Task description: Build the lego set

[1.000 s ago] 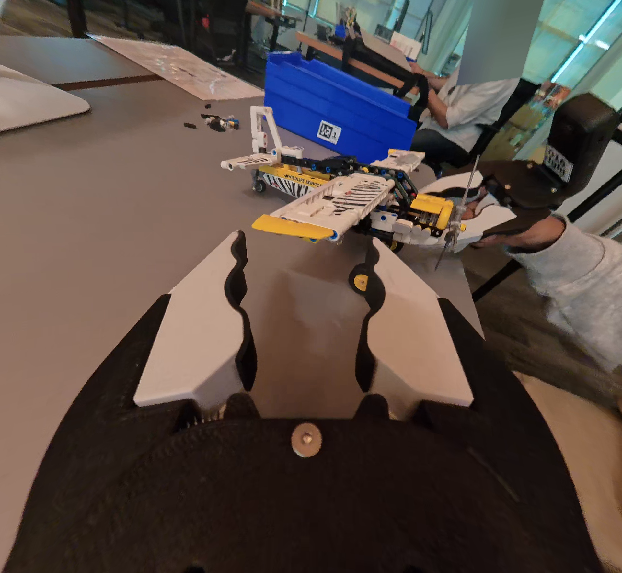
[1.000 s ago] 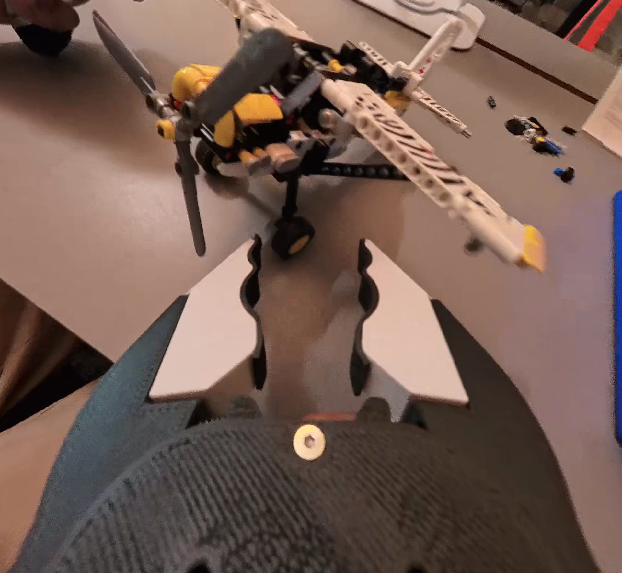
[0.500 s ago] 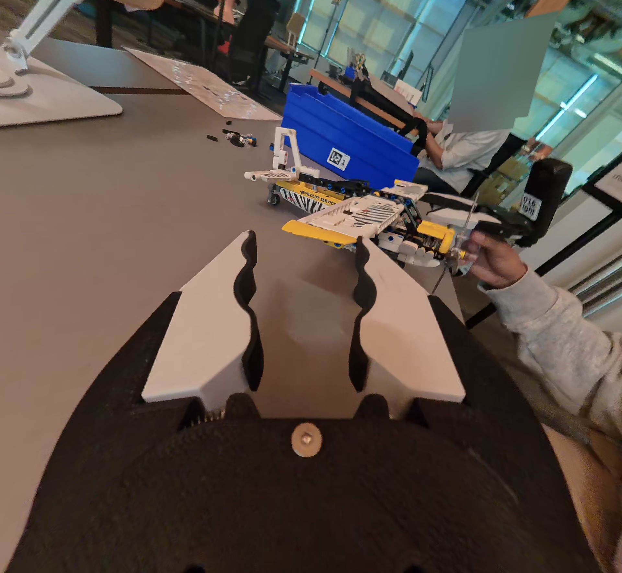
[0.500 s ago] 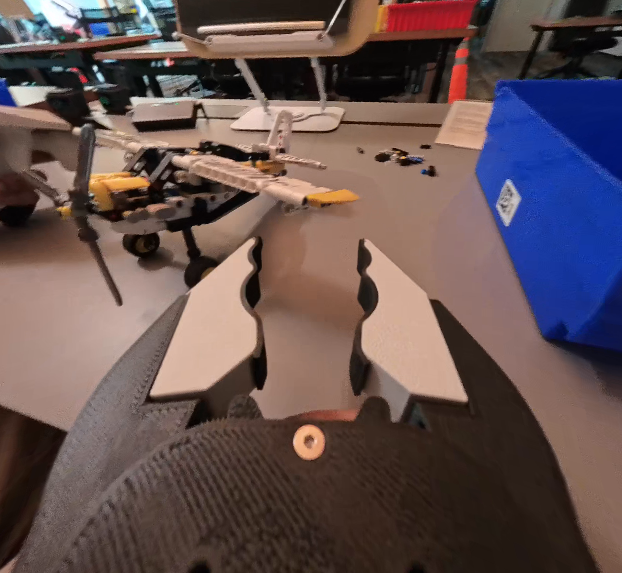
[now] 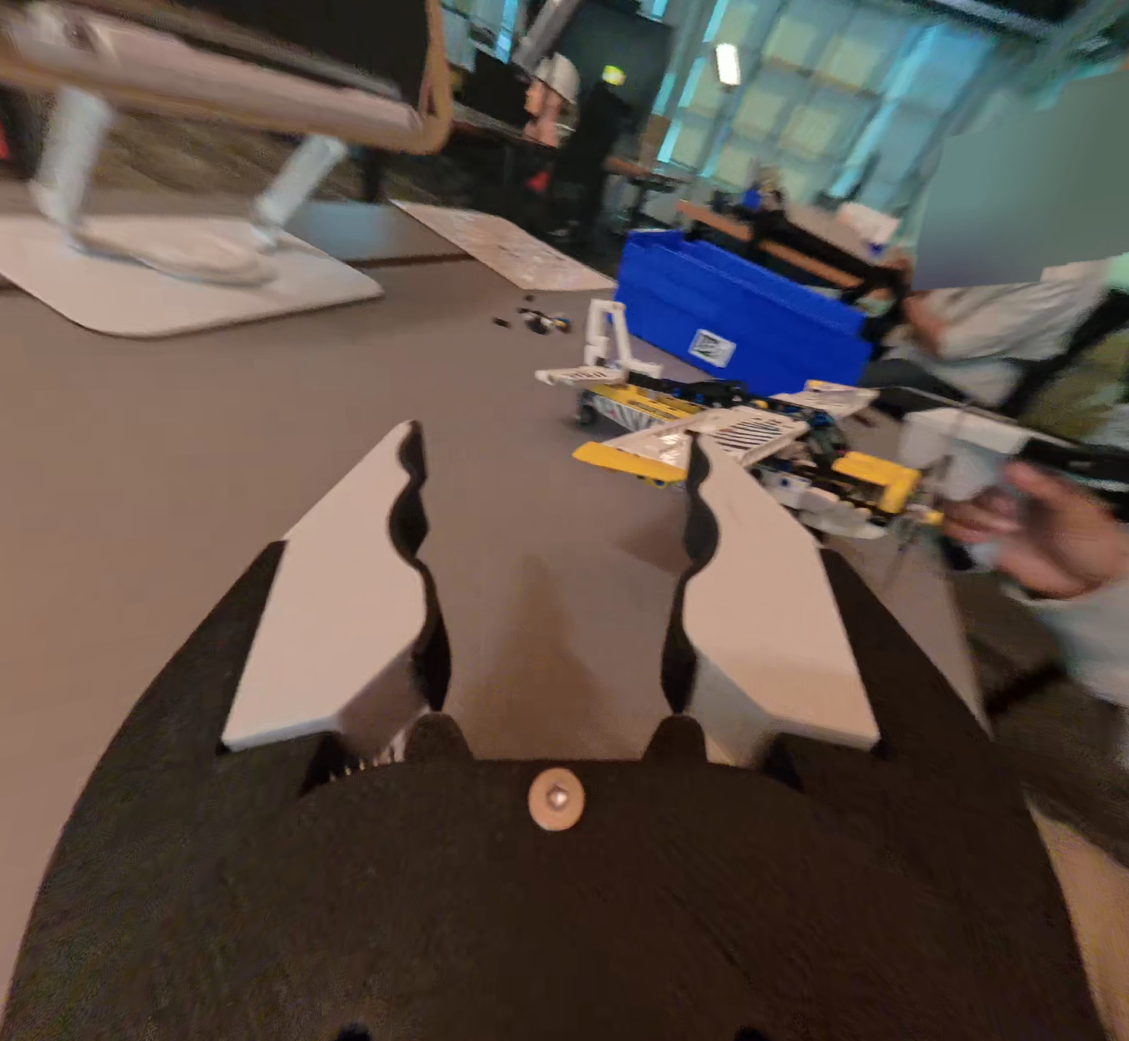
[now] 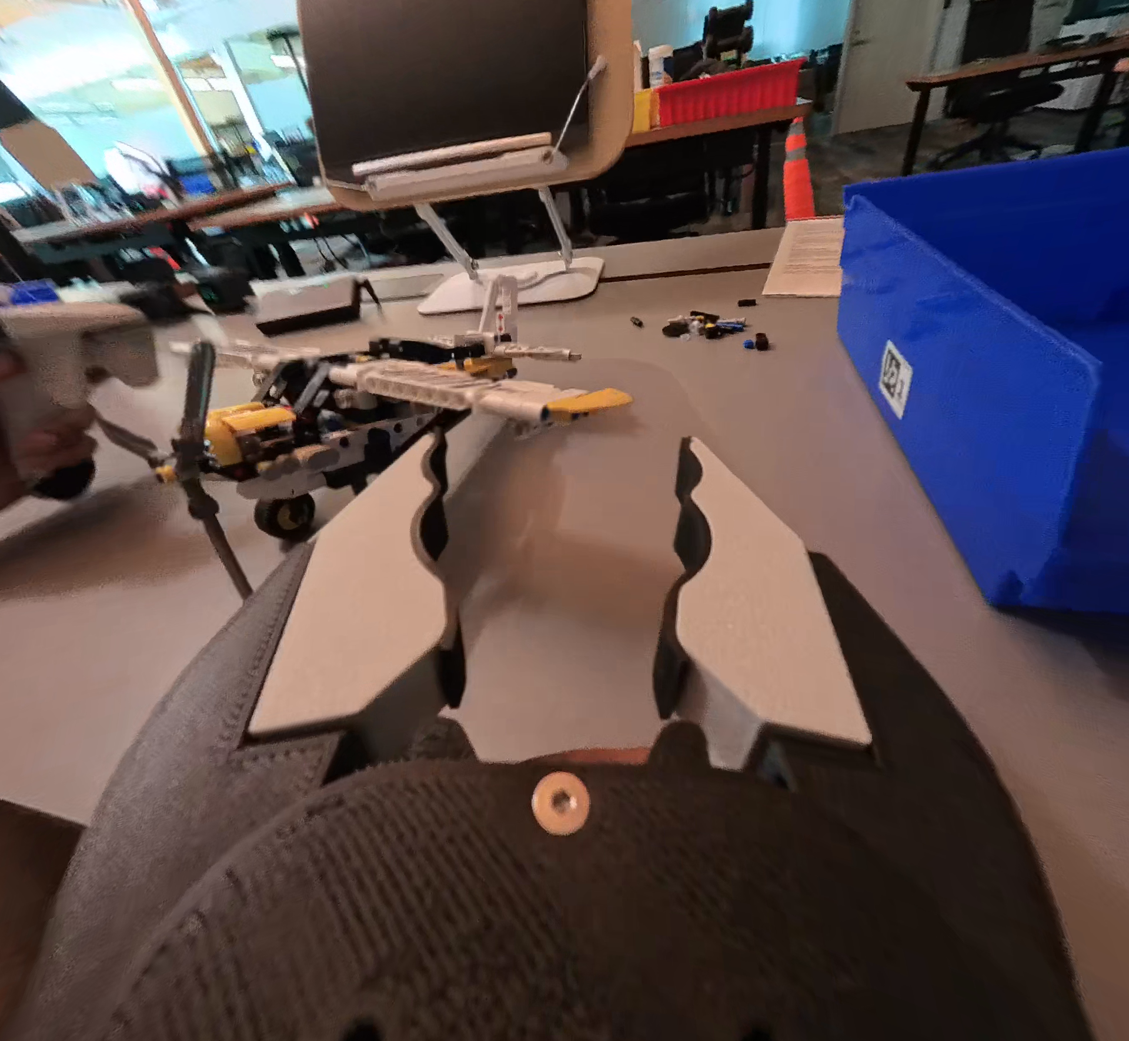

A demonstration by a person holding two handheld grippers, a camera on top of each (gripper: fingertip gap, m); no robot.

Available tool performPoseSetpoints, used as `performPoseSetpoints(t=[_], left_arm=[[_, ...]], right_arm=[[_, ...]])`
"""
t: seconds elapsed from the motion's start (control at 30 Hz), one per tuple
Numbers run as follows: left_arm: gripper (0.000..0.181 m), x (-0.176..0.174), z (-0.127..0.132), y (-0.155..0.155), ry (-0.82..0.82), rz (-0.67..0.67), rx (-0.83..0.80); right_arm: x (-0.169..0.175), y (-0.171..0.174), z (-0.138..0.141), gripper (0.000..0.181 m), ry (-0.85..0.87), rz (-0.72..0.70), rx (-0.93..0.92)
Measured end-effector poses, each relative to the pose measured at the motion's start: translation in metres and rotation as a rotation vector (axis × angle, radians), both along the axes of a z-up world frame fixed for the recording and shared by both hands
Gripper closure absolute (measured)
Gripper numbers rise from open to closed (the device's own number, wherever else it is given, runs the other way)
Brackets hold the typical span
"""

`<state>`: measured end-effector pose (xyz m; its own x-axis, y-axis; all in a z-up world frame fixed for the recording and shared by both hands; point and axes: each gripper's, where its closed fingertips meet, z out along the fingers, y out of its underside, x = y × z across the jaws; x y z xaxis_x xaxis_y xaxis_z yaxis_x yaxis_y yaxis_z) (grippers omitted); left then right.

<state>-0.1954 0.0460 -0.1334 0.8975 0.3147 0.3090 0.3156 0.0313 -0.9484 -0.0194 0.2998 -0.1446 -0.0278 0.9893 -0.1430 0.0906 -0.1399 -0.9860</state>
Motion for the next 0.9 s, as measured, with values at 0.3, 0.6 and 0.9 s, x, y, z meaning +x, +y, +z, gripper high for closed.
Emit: performPoseSetpoints(t=[0.3,0.6,0.9], left_arm=[[0.042,0.085,-0.002,0.033,0.499,0.147,-0.419],[0.066,0.169,0.0,0.024,0.622,0.2,-0.586],[0.061,0.202,-0.002,0.017,0.445,0.046,-0.516]], right_arm=[[0.017,-0.068,-0.009,0.074,-0.291,-0.07,0.675],[0.059,-0.145,0.03,0.071,-0.261,0.029,0.741],[0.064,-0.164,0.028,0.07,-0.254,0.075,0.797]])
